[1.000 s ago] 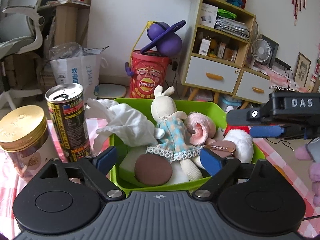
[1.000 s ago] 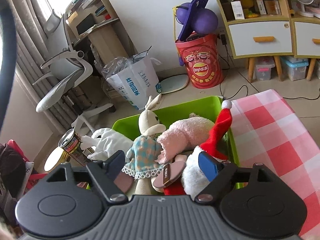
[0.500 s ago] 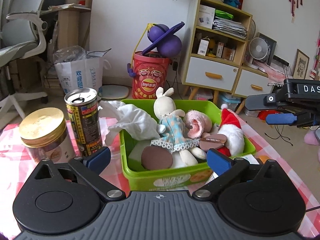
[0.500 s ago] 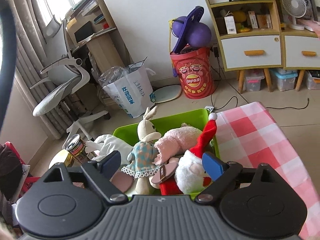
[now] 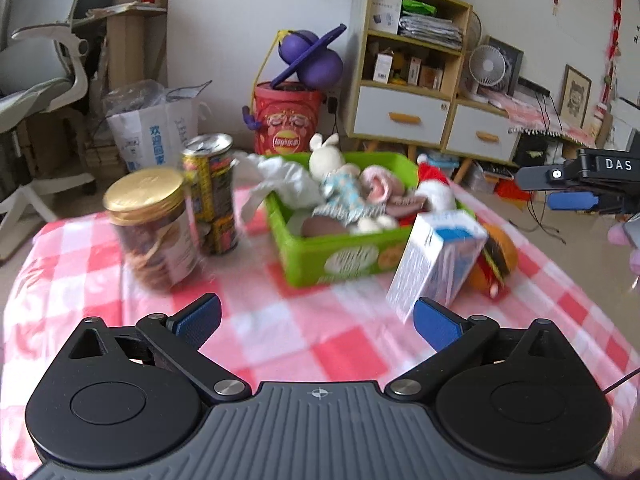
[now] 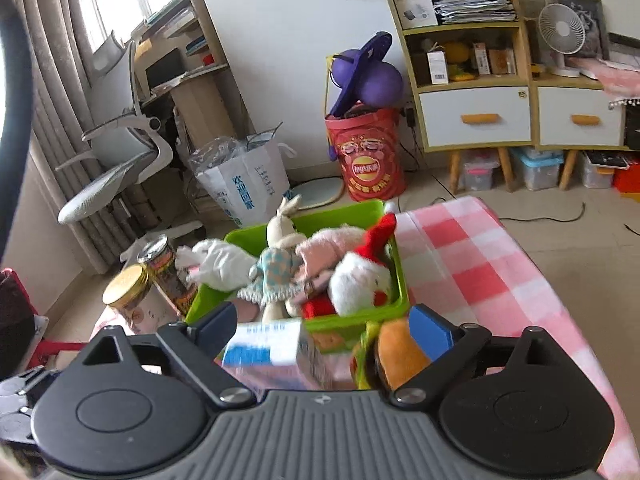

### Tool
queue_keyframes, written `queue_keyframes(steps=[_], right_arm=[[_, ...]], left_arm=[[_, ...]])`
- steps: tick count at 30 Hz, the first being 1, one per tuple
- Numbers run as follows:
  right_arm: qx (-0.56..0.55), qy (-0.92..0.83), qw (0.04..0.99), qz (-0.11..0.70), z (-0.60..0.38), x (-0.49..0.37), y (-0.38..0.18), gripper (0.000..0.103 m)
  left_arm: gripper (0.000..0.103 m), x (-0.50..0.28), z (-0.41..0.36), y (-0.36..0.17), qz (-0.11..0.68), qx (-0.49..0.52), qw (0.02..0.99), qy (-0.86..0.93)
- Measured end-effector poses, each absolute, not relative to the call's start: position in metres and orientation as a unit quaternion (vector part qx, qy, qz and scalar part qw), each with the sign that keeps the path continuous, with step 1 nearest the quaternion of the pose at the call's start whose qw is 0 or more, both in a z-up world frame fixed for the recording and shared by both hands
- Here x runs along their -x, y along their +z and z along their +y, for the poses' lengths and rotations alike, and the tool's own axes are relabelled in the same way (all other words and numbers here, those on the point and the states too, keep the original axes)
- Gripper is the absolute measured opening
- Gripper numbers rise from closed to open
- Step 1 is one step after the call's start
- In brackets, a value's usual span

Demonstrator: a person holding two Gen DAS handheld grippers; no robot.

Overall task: Organize soft objects
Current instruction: 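Grasp the crumpled white cloth with the left tool while the right tool grasps the hamburger plush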

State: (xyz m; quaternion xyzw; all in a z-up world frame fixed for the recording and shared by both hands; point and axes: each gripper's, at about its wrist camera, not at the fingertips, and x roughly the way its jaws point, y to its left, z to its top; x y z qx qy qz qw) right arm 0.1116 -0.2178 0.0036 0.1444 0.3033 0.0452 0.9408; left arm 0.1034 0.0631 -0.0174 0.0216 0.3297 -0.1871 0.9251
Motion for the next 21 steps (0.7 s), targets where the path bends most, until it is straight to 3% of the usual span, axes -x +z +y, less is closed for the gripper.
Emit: queue_keyframes(steps=[11,21], right_arm=[[-0.141,-0.009,0.929,0.342,-0.201,-0.065,-0.008,0.08],[-0.144,-0.08,0.902,0.399,-0.188,-0.065,-0.035,0.08]], left_arm=[[0.098,-0.071,0.126,-0.013,0.361,0.008,0.922,-0.141],[0.098,-0.068,0.157,-0.048,0.439,0.022,0.896,-0.067]])
